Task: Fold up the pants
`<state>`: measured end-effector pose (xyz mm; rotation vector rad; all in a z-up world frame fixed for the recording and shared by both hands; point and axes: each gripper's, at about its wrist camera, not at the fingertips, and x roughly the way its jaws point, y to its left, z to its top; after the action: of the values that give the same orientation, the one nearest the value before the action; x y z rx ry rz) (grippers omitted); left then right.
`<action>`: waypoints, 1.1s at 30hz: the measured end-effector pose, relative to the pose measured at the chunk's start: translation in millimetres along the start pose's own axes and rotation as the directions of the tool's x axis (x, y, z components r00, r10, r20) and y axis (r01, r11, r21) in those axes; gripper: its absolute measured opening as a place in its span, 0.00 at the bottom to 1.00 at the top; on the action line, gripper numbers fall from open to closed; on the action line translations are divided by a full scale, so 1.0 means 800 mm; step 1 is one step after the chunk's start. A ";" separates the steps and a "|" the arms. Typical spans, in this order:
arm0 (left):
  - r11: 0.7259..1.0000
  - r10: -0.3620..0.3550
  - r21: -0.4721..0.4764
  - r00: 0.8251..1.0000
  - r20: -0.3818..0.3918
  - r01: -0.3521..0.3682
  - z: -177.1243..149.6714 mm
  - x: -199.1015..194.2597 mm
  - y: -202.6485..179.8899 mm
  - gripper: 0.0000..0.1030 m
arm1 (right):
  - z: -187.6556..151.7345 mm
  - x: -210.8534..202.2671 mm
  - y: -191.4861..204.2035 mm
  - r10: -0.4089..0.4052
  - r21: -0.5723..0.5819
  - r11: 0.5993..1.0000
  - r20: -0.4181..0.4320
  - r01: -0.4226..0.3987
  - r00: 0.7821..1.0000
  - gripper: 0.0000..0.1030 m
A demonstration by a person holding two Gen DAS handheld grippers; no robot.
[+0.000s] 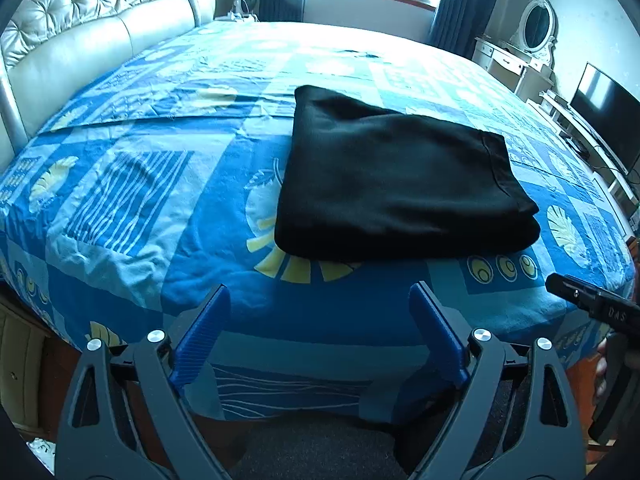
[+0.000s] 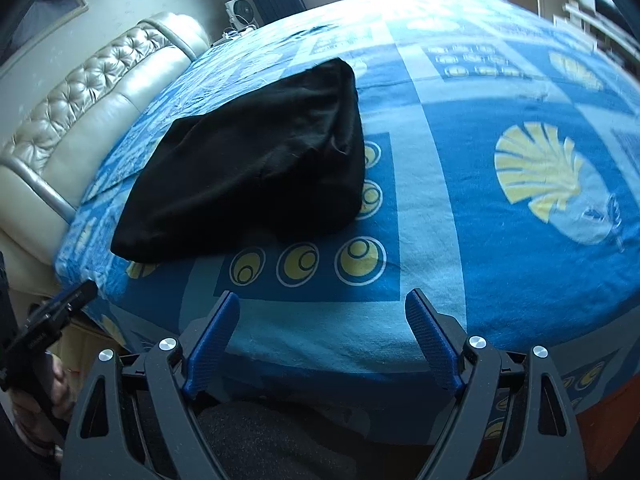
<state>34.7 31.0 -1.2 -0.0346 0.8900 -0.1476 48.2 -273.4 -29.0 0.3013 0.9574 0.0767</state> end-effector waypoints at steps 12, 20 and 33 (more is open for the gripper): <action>1.000 0.013 0.010 1.000 -0.012 -0.013 -0.001 0.004 -0.008 0.89 | -0.005 -0.008 0.032 -0.119 -0.089 0.988 0.069 0.125 0.991 0.83; 0.999 0.035 0.029 0.999 0.016 -0.035 -0.001 -0.001 -0.012 0.93 | -0.001 -0.015 0.025 -0.126 -0.051 0.990 0.080 0.130 0.989 0.84; 0.995 0.050 0.080 0.998 0.040 -0.053 -0.005 -0.004 -0.027 0.94 | 0.000 -0.015 0.023 -0.114 -0.037 0.992 0.081 0.117 0.990 0.84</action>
<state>27.3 9.8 0.7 0.0607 0.8459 -0.1346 42.6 -258.0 -13.8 0.2081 0.8920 -0.0206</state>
